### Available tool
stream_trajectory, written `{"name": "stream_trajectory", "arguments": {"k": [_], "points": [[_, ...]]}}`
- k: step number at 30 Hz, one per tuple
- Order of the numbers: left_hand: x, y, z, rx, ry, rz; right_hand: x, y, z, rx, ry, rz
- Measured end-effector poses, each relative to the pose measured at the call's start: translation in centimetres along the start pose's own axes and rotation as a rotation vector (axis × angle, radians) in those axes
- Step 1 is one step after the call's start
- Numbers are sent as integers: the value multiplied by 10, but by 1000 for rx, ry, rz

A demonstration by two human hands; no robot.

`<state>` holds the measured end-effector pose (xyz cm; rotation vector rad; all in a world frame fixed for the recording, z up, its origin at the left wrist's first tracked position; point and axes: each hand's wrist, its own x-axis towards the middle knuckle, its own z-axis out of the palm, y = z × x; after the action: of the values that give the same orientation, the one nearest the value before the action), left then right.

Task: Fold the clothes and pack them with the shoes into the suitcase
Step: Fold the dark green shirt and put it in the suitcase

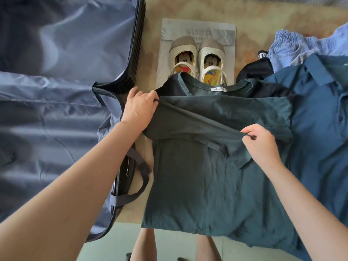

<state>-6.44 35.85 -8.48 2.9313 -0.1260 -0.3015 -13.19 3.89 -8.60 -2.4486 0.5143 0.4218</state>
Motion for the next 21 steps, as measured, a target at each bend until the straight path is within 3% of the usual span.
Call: {"name": "stream_trajectory", "arguments": {"k": [8, 15, 21], "points": [[19, -8, -3, 166, -115, -49, 49, -4, -30, 159, 85, -208], [28, -4, 2, 83, -69, -58, 77, -14, -30, 169, 207, -185], [27, -8, 1, -42, -193, -92, 74, -11, -28, 253, 22, -131]]}}
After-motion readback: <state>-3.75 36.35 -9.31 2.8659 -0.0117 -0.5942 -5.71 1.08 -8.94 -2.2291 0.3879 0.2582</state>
